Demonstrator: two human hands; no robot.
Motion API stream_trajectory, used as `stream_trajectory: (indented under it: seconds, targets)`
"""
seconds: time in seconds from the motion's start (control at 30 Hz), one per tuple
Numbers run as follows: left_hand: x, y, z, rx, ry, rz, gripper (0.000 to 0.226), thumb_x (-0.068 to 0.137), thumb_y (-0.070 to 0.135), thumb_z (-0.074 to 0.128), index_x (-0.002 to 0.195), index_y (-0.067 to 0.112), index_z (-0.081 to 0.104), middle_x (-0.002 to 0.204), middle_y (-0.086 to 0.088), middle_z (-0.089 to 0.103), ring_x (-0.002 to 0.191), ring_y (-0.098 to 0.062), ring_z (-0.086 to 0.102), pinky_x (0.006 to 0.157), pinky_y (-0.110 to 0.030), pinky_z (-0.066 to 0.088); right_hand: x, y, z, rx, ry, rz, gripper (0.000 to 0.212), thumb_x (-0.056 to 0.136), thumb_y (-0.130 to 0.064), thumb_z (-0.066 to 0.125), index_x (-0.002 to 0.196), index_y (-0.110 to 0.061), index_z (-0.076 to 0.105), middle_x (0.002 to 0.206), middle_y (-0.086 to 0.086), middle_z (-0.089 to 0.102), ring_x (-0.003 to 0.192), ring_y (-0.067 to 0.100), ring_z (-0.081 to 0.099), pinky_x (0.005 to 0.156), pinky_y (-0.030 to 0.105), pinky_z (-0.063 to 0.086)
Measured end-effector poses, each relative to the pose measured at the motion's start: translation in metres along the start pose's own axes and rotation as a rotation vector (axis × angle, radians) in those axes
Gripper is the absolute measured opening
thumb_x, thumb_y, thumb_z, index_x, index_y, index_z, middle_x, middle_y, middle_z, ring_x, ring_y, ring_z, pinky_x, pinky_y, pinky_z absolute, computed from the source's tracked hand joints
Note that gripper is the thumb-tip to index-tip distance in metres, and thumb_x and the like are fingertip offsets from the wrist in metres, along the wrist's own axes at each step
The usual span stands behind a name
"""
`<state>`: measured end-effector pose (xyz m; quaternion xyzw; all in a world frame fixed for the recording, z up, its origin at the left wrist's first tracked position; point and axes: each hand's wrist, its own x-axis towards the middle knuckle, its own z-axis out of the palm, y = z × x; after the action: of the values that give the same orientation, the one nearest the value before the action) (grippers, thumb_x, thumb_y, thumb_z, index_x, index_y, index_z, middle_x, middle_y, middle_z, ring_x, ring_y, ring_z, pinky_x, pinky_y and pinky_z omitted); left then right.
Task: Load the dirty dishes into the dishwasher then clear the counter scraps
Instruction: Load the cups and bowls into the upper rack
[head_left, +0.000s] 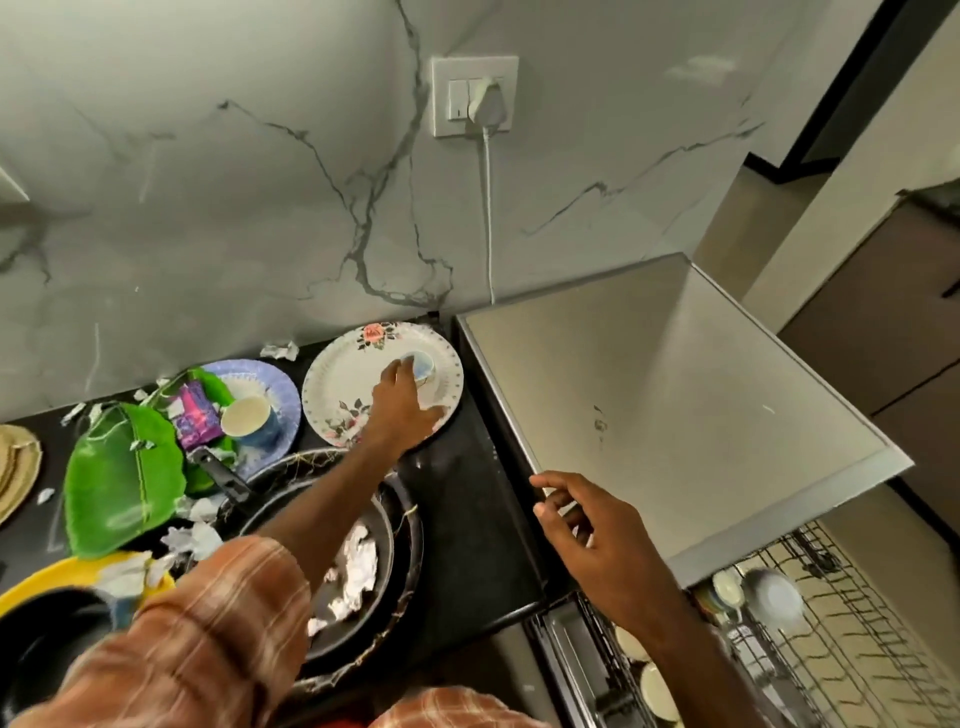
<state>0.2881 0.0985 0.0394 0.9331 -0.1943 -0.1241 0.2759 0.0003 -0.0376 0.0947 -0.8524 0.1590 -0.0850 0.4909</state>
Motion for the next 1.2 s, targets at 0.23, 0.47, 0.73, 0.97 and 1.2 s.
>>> stream_trajectory:
  seconds: [0.23, 0.47, 0.73, 0.97, 1.2]
  targets:
    - [0.079, -0.028, -0.005, 0.138, -0.114, -0.006, 0.104, 0.079, 0.041, 0.083, 0.159, 0.016, 0.021, 0.158, -0.016, 0.036, 0.134, -0.04, 0.046, 0.106, -0.053, 0.046, -0.018, 0.003, 0.004, 0.002, 0.111, 0.156, 0.028, 0.101, -0.031, 0.063, 0.127, -0.042, 0.063, 0.1, -0.02, 0.066, 0.085, 0.01, 0.068, 0.067, 0.018, 0.054]
    - [0.058, -0.016, -0.008, -0.024, -0.065, 0.235, 0.068, 0.083, 0.017, 0.081, 0.142, 0.005, 0.049, 0.138, -0.019, 0.058, 0.124, -0.04, 0.056, 0.105, -0.045, 0.043, -0.035, 0.01, 0.011, 0.022, 0.137, 0.264, 0.029, 0.101, -0.03, 0.063, 0.126, -0.045, 0.062, 0.099, -0.018, 0.068, 0.086, 0.01, 0.069, 0.068, 0.019, 0.054]
    - [-0.024, 0.043, 0.001, -0.14, -0.104, 0.592, 0.073, 0.081, 0.025, 0.084, 0.145, 0.025, 0.049, 0.142, 0.003, 0.054, 0.126, -0.016, 0.05, 0.106, -0.032, 0.044, -0.033, 0.018, 0.018, 0.083, 0.178, 0.283, 0.028, 0.102, -0.03, 0.064, 0.127, -0.042, 0.062, 0.1, -0.015, 0.069, 0.086, 0.012, 0.07, 0.074, 0.023, 0.058]
    - [-0.093, 0.088, 0.026, -0.563, -0.489, 0.394, 0.077, 0.067, 0.055, 0.088, 0.134, 0.044, 0.052, 0.135, 0.009, 0.059, 0.116, -0.012, 0.066, 0.091, -0.035, 0.059, -0.036, 0.027, 0.005, 0.513, 0.394, 0.397, 0.046, 0.099, -0.037, 0.065, 0.143, -0.043, 0.051, 0.133, -0.016, 0.064, 0.115, 0.01, 0.069, 0.091, 0.033, 0.061]
    - [-0.15, 0.162, 0.092, -0.565, -0.789, 0.383, 0.071, 0.071, 0.023, 0.092, 0.13, 0.04, 0.057, 0.128, 0.007, 0.064, 0.113, -0.012, 0.068, 0.09, -0.029, 0.059, -0.1, 0.069, -0.046, 1.246, 0.497, 0.485, 0.044, 0.101, -0.036, 0.059, 0.137, -0.012, 0.063, 0.13, 0.021, 0.069, 0.107, 0.031, 0.069, 0.095, 0.042, 0.058]
